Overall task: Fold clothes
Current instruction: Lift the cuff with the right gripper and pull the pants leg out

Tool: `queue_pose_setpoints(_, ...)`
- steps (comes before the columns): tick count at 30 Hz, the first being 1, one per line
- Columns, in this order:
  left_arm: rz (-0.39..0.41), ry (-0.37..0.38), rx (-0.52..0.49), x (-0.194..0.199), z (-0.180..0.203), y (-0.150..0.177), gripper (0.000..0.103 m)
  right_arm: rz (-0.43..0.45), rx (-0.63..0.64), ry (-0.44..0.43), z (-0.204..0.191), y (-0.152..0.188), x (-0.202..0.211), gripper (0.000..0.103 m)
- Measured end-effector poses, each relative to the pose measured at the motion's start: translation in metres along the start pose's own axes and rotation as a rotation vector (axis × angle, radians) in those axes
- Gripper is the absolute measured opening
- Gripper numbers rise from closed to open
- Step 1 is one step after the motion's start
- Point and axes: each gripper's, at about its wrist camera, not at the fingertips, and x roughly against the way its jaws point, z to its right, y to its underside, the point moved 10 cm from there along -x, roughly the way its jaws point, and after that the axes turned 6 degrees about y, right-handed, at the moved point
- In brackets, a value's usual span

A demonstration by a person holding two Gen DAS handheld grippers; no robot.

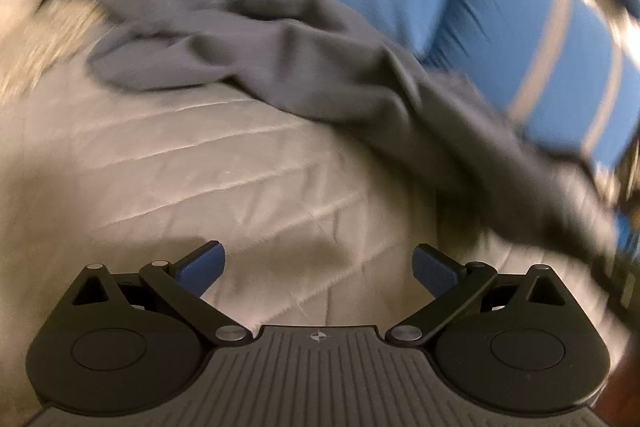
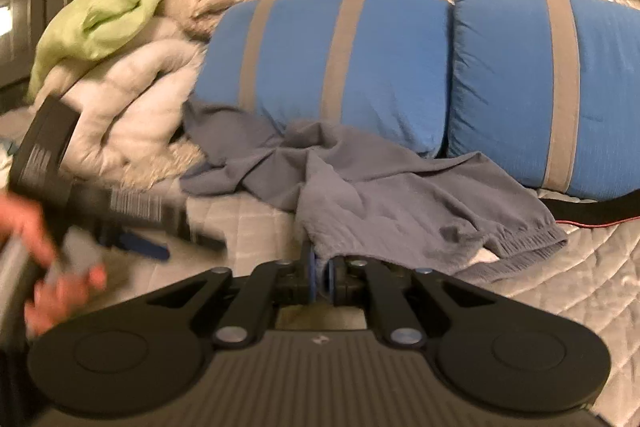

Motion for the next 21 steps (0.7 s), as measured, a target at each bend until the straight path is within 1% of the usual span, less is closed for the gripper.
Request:
queue_pose_setpoints(3,0.009,0.024,0.151,0.009,-0.017,-0.014,0.102,-0.023,0.049,-0.022,-0.006,0.008,0.011,0.006)
queue_pose_setpoints(6,0.011,0.042,0.213,0.014,-0.026,-0.024,0.102,-0.053,0.073,-0.024,-0.006,0.016,0.018,0.006)
queue_pose_setpoints(10,0.032,0.047,0.222,0.02,-0.026,-0.031,0.102,-0.1,0.091,-0.019,-0.004,0.028,0.026,0.005)
queue_pose_setpoints(15,0.032,0.049,0.189,0.02,-0.021,-0.03,0.102,-0.179,0.064,0.005,0.005,0.046,0.032,0.005)
queue_pose_setpoints(18,0.028,0.05,0.174,0.019,-0.019,-0.03,0.102,-0.202,0.011,0.014,0.009,0.05,0.034,0.007)
queue_pose_setpoints(19,0.027,0.051,0.169,0.019,-0.018,-0.029,0.102,-0.209,-0.007,0.016,0.011,0.052,0.035,0.014)
queue_pose_setpoints(21,0.024,0.051,0.16,0.019,-0.017,-0.029,0.102,-0.224,-0.042,0.022,0.013,0.055,0.036,0.035)
